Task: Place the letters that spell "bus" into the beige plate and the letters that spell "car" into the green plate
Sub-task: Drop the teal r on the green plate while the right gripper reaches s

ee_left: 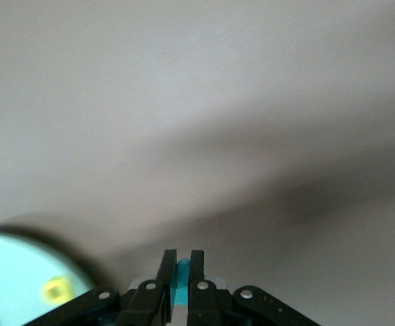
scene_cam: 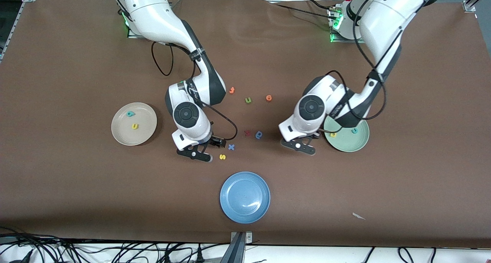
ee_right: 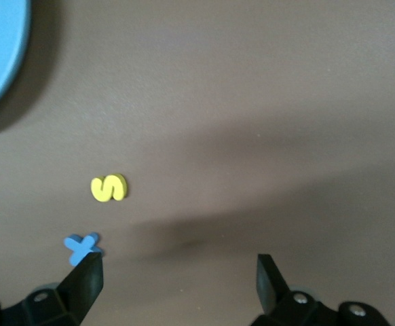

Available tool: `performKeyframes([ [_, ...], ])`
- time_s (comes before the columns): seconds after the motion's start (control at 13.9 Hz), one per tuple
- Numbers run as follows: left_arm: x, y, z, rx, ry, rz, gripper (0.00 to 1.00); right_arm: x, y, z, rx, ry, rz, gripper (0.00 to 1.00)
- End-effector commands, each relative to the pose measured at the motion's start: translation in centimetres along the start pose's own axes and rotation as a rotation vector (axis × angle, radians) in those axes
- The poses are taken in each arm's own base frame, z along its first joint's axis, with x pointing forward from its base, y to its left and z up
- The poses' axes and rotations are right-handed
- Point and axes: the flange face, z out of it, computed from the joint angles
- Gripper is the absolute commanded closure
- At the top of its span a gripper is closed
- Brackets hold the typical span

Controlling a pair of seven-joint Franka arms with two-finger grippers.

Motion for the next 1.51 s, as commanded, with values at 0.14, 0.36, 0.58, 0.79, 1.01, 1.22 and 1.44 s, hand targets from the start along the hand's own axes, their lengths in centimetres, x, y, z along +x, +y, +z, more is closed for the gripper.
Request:
performKeyframes([
  [0.14,-2.3,-12.5,3.2,-0.015,-0.124,0.126,0.95,0.9,-3.3,0.8,0.066,0.017,-0.029,0.00],
  [0.36,-4.1,-13.6,4.0,-0.012,-0.192,0.142,0.15,0.7,-3.7,2.1,0.078,0.031,-0.036,0.00],
  [0.58,-4.8,-13.5,2.3,0.008,-0.194,0.140,0.00,1.5,-3.4,2.7,0.108,0.033,-0.024,0.00],
  [0.79,-4.8,-11.9,-2.3,-0.014,-0.151,0.139,0.00,2.1,-3.5,3.6,0.122,0.026,-0.021,0.00],
  [1.01,-5.4,-10.8,-8.3,-0.062,-0.066,0.103,0.00,2.1,-3.3,4.7,0.112,0.022,-0.017,0.00],
  [1.22,-6.3,-11.8,-16.5,-0.108,-0.013,0.045,0.00,2.0,-3.3,5.2,0.107,0.018,-0.017,0.01],
  [1.44,-7.0,-15.2,-24.1,-0.086,0.026,0.005,0.00,2.0,-3.1,6.1,0.101,0.019,-0.019,0.06],
])
